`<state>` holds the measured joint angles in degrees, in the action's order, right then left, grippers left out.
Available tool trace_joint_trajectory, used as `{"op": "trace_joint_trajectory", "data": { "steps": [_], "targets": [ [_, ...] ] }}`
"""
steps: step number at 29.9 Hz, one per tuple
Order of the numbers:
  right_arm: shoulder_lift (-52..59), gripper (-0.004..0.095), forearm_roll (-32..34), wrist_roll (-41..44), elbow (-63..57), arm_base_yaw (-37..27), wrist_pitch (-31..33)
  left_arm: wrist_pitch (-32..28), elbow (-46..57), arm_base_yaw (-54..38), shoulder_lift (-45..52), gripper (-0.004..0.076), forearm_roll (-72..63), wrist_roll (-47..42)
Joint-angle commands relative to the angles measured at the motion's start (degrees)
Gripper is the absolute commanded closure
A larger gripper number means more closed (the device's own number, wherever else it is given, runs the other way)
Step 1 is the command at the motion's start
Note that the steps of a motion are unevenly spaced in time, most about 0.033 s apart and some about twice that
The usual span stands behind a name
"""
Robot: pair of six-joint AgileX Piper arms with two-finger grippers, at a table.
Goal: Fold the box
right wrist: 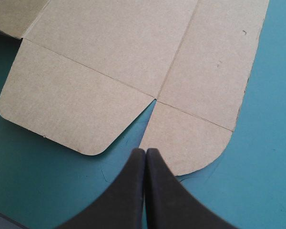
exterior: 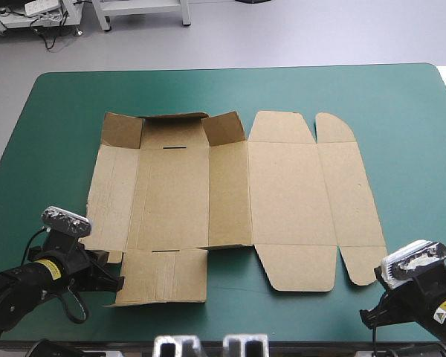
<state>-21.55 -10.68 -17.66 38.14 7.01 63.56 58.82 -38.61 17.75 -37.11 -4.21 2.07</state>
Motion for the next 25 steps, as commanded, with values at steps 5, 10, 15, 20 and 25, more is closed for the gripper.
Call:
{"op": "trace_joint_trajectory", "data": {
  "steps": [5, 10, 15, 20, 25],
  "targets": [
    [-0.5, 0.0932, -0.4, -0.5, 1.1, 0.0, -3.3, -2.7, -1.3, 0.5, -0.1, 0.0734, -0.6, -0.1],
    [-0.5, 0.0932, -0.4, -0.5, 1.1, 0.0, -3.3, -2.7, -1.3, 0.5, -0.1, 0.0734, -0.6, -0.1],
    [-0.5, 0.0932, -0.4, -0.5, 1.1, 0.0, -3.3, -2.4, -1.3, 0.5, -0.1, 0.0734, -1.4, -0.1],
    [-0.5, 0.0932, -1.0, -0.3, 1.1, 0.0, -3.0, -1.5, -1.5, 0.5, -0.9, 0.0733, -4.2, 0.3],
    [-0.5, 0.0932, -1.7, -0.3, 1.1, 0.0, -3.1, -6.7, -1.5, 0.4, -6.8, 0.0726, -2.5, 0.3]
  ]
}}
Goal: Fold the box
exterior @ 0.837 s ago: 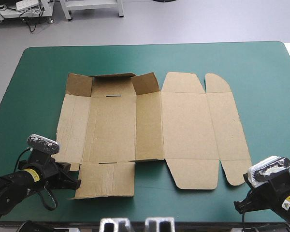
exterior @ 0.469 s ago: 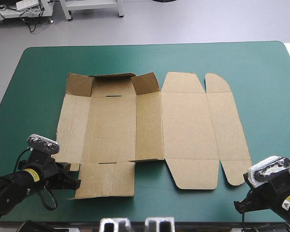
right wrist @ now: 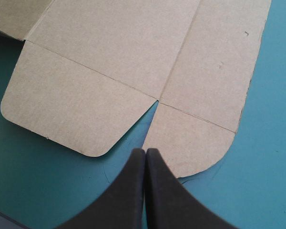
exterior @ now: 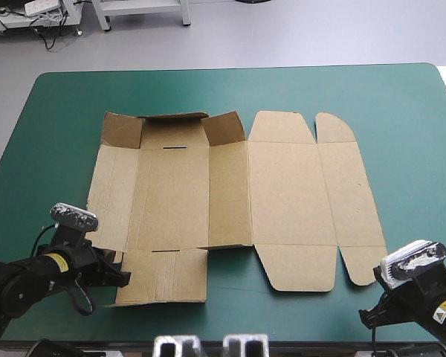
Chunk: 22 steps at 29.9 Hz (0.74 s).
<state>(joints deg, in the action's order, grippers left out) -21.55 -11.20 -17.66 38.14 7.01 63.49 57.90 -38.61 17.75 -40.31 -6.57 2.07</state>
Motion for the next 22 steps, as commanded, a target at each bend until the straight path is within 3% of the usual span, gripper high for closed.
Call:
{"op": "trace_joint_trajectory", "data": {
  "steps": [1, 6, 10, 17, 22],
  "targets": [
    [-0.5, 0.0932, -1.2, -0.5, 1.1, 0.0, -3.1, -7.0, -1.6, 0.4, -5.7, 0.0722, -0.6, 0.3],
    [-0.5, 0.0932, -1.3, -1.2, 1.1, 0.0, -3.1, -12.4, -3.5, 0.3, -18.0, 0.0710, -8.4, 9.4],
    [-0.5, 0.0932, -1.3, -1.9, 1.1, 0.0, -2.8, -11.2, -8.2, -2.5, -26.0, 0.0710, -13.0, 16.7],
    [-0.5, 0.0932, -1.3, -1.9, 1.1, 0.0, -2.8, 2.8, -14.7, -24.3, -32.6, 0.0710, -30.4, 39.1],
    [-0.5, 0.0932, -1.5, -1.9, 1.1, 0.0, -2.8, 8.4, -14.7, -40.6, -33.6, 0.0710, -38.6, 45.6]
  ]
}}
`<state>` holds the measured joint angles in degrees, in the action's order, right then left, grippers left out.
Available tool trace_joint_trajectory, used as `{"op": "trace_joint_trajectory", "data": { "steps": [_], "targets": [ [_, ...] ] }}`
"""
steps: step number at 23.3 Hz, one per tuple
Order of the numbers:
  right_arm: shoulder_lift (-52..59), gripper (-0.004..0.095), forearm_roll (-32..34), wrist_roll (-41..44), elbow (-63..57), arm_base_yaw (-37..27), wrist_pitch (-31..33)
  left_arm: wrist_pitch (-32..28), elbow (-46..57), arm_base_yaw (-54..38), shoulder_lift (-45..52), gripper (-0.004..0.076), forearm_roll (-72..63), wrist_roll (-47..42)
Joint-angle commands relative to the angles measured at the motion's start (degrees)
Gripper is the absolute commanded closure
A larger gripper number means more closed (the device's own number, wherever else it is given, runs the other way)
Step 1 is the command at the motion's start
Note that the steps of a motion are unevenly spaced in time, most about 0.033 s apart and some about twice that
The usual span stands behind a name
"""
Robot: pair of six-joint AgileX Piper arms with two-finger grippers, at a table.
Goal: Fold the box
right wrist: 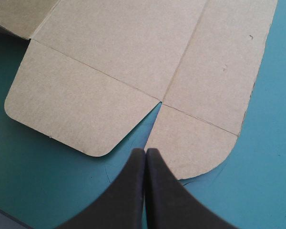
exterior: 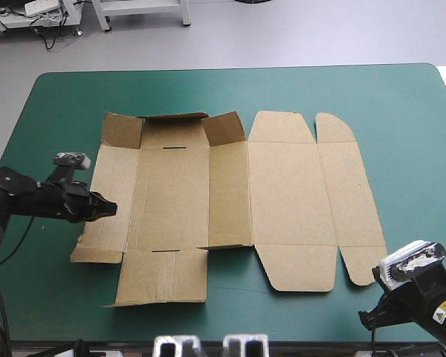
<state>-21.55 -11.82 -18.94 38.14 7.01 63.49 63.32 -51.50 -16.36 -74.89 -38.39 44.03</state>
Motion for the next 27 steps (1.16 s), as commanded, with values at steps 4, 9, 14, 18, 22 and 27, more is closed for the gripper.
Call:
{"op": "trace_joint_trajectory", "data": {
  "steps": [4, 9, 14, 18, 22, 27],
  "targets": [
    [-0.5, 0.0932, -0.9, -0.7, 1.1, 0.0, -2.8, -1.0, -1.8, -13.0, 0.5, 0.0710, -7.7, 6.0],
    [-0.5, 0.0932, -1.8, -0.7, 1.1, 0.0, -2.8, -1.3, -3.3, -14.2, -5.5, 0.0710, -5.3, 3.4],
    [-0.5, 0.0932, -1.8, -1.3, 1.1, 0.0, -2.8, 2.0, -5.0, -14.3, -14.0, 0.0569, -0.5, -2.0],
    [-0.5, 0.0932, -2.4, -1.3, 1.1, 0.0, -2.8, 0.6, -5.9, -14.7, -16.3, 0.0188, 0.2, -3.6],
    [-0.5, 0.0932, -2.8, -1.4, 1.1, 0.0, -2.8, 2.9, -6.2, -14.7, -17.3, 0.0122, -0.8, -1.0],
    [-0.5, 0.0932, -2.8, -1.4, 1.1, 0.0, -2.8, 11.3, -6.2, -14.4, -23.0, 0.0124, -11.2, 5.4]
  ]
}}
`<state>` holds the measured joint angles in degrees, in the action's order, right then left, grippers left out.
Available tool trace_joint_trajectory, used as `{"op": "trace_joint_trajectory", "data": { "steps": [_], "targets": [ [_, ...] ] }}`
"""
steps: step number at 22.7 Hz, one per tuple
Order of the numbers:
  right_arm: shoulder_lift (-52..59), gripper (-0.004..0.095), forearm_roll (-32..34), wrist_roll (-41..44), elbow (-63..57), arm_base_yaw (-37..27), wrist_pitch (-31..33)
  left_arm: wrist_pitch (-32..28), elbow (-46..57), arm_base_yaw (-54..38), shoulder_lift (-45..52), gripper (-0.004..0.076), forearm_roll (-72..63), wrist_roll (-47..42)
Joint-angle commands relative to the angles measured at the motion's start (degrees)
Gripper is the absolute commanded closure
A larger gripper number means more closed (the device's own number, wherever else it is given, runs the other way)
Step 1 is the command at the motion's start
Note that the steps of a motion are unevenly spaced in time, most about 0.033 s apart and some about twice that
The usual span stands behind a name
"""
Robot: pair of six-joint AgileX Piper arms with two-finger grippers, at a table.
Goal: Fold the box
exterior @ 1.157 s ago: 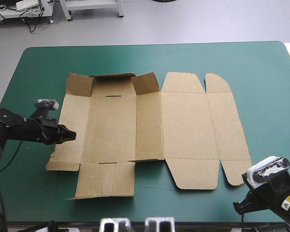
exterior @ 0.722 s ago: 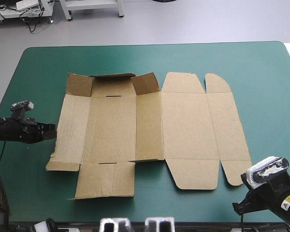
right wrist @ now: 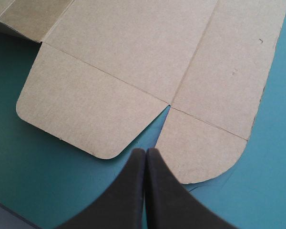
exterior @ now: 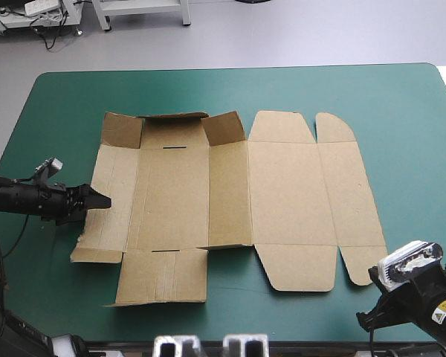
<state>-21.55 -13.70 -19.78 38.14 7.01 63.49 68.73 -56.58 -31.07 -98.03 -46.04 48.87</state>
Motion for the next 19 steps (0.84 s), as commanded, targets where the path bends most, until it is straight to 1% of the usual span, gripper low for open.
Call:
{"op": "trace_joint_trajectory", "data": {
  "steps": [1, 3, 4, 7, 15, 16, 18, 19],
  "targets": [
    [-0.5, 0.0932, -0.9, -0.5, 1.1, 0.0, -2.8, 5.9, -1.1, 0.6, -0.4, 0.0124, -1.6, -0.3],
    [-0.5, 0.0932, -0.9, -0.5, 1.1, 0.0, -2.8, 5.9, -1.0, 1.3, -1.0, 0.0124, 0.1, -0.8],
    [-0.5, 0.0932, -1.0, -0.5, 1.1, -0.1, -2.8, 5.9, -0.7, 1.7, -1.1, 0.0124, -1.5, -0.4],
    [-0.5, 0.0932, -1.0, -0.5, 1.1, -0.1, -2.9, 5.9, -0.7, 3.1, -1.1, 0.0150, -1.8, -0.6],
    [-0.5, 0.0932, -1.0, -0.4, 1.1, -0.1, -2.9, 5.4, -0.7, 8.9, -1.1, 0.0304, -1.0, -2.4],
    [-0.5, 0.0932, -1.0, -0.4, 1.1, -0.1, -2.9, 4.6, -0.7, 9.2, -1.1, 0.0317, -0.8, -3.6],
    [-0.5, 0.0933, -1.0, -0.4, 1.1, -0.1, -2.8, 1.1, -0.7, 9.3, -1.1, 0.0356, -0.8, -7.4],
    [-0.5, 0.0932, -1.0, -0.4, 1.1, -0.1, -2.8, -1.6, -0.7, 9.3, -1.1, 0.0399, -0.7, -10.2]
  ]
}}
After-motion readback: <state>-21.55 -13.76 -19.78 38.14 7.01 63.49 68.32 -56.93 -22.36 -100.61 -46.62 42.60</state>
